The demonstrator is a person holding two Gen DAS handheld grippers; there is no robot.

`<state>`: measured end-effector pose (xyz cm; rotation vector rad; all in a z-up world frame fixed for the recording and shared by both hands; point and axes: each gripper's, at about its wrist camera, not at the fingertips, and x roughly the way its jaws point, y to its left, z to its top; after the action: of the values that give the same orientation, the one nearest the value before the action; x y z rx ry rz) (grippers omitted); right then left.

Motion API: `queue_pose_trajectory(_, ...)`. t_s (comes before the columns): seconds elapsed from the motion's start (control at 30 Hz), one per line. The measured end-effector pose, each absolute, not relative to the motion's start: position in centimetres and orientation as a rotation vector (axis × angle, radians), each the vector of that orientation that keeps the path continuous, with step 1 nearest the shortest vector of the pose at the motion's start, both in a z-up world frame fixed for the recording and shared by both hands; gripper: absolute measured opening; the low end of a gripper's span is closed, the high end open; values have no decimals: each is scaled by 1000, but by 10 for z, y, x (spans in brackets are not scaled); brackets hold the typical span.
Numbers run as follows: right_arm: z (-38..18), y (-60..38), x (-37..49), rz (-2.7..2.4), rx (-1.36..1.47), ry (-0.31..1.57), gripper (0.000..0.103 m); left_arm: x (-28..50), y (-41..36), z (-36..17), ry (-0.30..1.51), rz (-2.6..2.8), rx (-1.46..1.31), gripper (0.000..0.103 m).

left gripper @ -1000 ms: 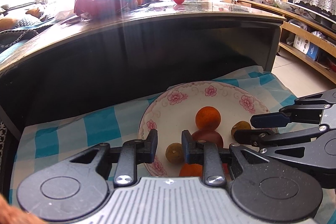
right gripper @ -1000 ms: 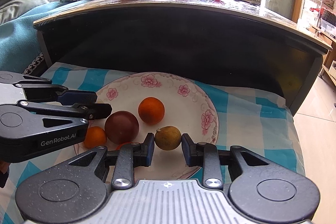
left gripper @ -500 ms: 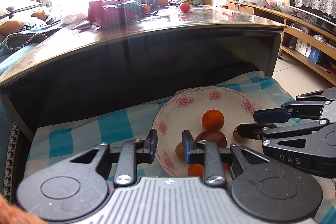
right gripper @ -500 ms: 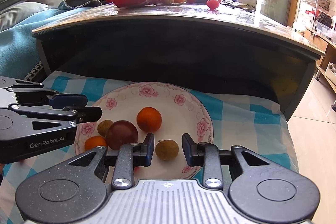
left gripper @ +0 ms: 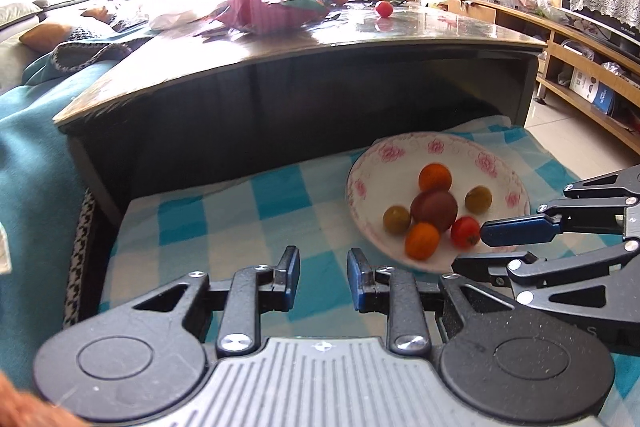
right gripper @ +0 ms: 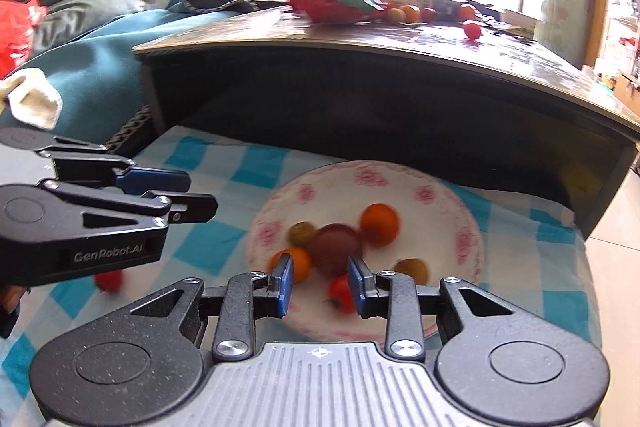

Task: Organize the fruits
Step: 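Open both tools to drop the two fruits into the bowl, then move the left tool to the red tomato while the right tool approaches the mandarin, then close the left tool on the red tomato while the right tool grasps the mandarin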

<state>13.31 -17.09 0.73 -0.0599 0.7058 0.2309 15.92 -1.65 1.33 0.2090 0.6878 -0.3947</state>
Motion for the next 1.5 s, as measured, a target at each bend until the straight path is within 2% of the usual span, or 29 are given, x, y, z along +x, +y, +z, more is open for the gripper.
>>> queue_pose_trajectory(0.63, -21, -121, 93, 339, -62, 821, 27, 142, 43, -29, 818, -366, 176, 36)
queue_pose_trajectory(0.7, -21, -120, 93, 340, -74, 808, 27, 143, 44, -31, 810, -360, 186, 40)
queue_pose_trajectory(0.93, -20, -119, 94, 355, -77, 783, 27, 151, 49, -35, 815, -363, 162, 45)
queue_pose_trajectory(1.1, -19, -117, 96, 366, -72, 780, 27, 147, 46, -40, 832, -399, 179, 46)
queue_pose_trajectory(1.3, -15, -118, 96, 370, -66, 771, 28, 150, 40, -48, 854, -403, 202, 45)
queue_pose_trajectory(1.5, -15, -115, 95, 385, -70, 777, 31, 149, 36, -47, 849, -399, 218, 39)
